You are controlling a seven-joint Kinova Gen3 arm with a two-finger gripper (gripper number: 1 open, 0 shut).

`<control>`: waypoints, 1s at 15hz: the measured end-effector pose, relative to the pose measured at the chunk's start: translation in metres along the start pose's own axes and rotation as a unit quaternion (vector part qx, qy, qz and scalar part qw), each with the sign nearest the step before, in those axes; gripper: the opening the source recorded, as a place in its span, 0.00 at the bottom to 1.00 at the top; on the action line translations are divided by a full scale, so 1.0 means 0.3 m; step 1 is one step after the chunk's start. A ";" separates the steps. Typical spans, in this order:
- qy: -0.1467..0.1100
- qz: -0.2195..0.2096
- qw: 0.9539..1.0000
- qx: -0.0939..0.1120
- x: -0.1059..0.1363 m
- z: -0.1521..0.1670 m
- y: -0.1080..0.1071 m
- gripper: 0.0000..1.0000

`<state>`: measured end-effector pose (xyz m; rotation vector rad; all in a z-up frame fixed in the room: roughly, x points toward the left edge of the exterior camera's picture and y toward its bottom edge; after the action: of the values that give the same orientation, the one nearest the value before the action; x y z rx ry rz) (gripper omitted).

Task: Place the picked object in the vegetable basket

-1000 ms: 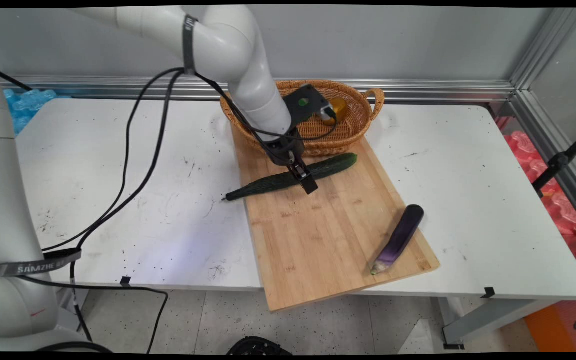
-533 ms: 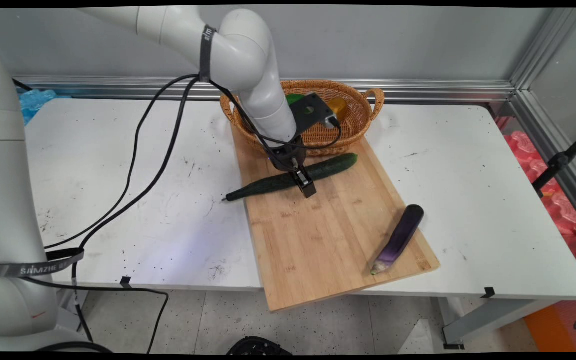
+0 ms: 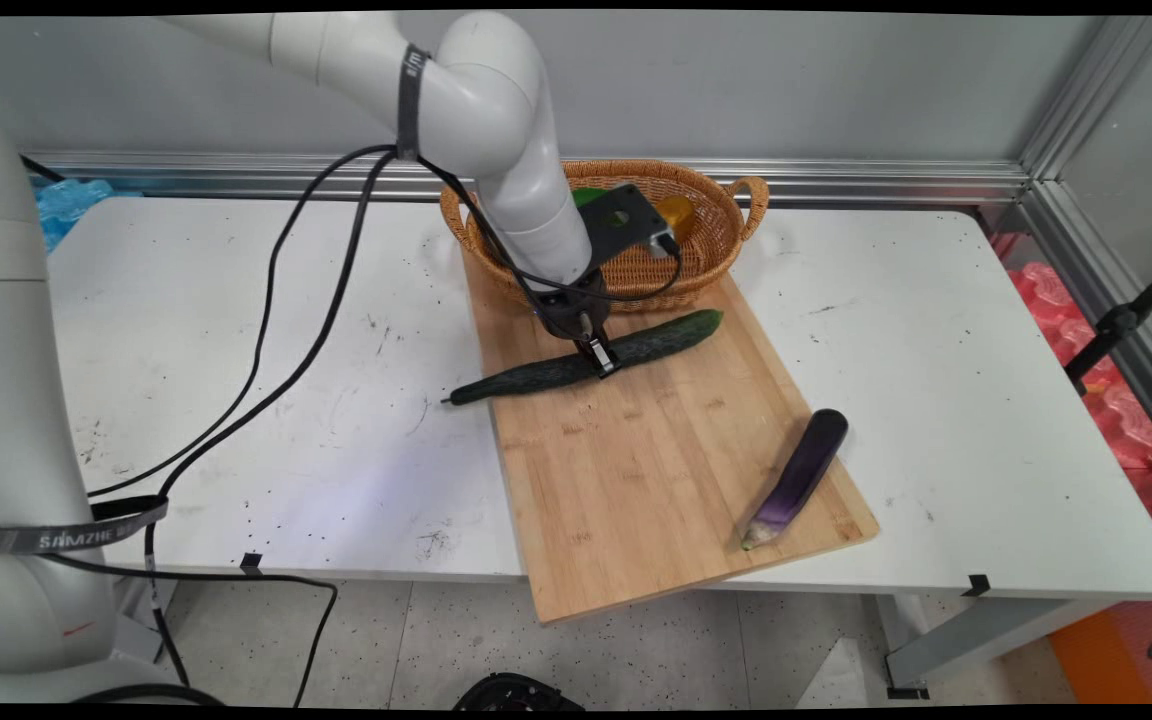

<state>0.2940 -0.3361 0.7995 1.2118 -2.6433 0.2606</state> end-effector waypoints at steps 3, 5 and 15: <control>0.005 0.016 1.000 -0.001 -0.026 -0.059 -0.010 0.00; 0.011 0.025 1.000 -0.003 -0.044 -0.115 -0.017 0.00; 0.046 0.055 0.997 0.001 -0.135 -0.476 -0.106 0.00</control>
<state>0.3619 -0.2914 0.9277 1.0300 -2.6342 0.3298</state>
